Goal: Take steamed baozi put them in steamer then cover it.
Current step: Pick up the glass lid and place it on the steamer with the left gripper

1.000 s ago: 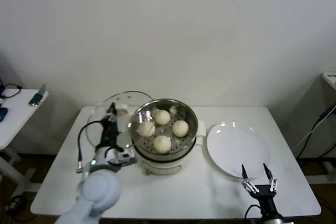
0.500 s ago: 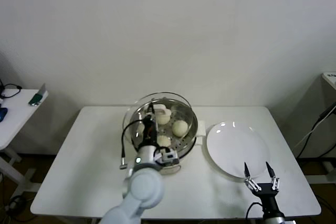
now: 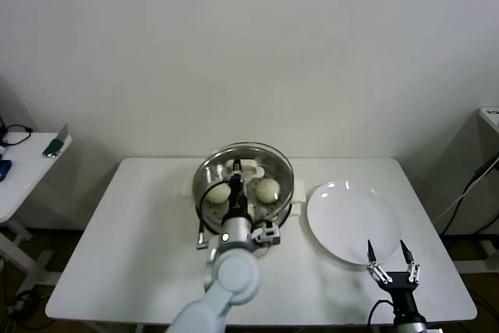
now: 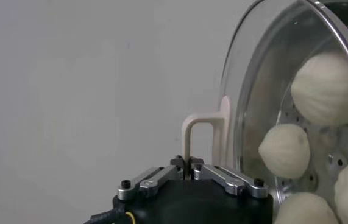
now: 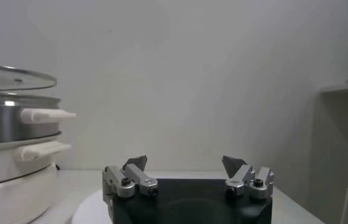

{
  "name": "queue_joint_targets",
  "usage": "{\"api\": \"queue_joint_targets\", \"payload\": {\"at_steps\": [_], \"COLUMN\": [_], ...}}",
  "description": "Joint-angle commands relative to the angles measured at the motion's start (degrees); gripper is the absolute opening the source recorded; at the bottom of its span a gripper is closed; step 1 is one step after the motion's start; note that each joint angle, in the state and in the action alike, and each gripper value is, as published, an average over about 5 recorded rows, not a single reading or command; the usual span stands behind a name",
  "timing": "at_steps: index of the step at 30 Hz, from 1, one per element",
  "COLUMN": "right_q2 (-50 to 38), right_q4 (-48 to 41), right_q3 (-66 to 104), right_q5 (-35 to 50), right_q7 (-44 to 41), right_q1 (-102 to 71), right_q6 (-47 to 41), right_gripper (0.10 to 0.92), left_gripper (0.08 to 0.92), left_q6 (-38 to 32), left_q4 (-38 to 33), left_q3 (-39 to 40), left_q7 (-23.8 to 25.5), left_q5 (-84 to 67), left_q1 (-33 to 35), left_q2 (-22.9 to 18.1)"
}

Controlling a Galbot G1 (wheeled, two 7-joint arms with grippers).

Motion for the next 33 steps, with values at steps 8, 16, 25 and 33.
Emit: {"api": "queue_joint_targets", "payload": {"at_steps": [8,16,25,33], "right_q2": [0.11,0.15,0.13,0.13], "right_q4": [0.32,0.14,0.38,0.56], "right_q3": [0.37,0.46,0.00,-0.42], "right_q5": [0.65,0.72,0.87,0.22], "right_q7": [0.20,0.38,0.80,1.65], "right_q1": [-0.14,-0.17,-0.22,0.00], "right_q6": [0.20,0.55,-1.87,-4.46], "right_gripper": [0.823,0.823,0.823,0.823], "left_gripper": [0.134,0.134,0.154,0.372], "left_q6": [1.93,1.56,0.99,0.79], "left_q4": [4.12,4.79,4.69,-0.07], "left_q3": [0.55,-0.48,-0.94,0.28], "left_q7": [-1.08,-1.86,-2.84,-0.82], "left_q5": [1.44,1.11,0.17,-3.16], "left_q1": [-0.55,0.26,0.80,1.94], "left_q2": [-1.53,-1.01,-0.94,0.79]}}
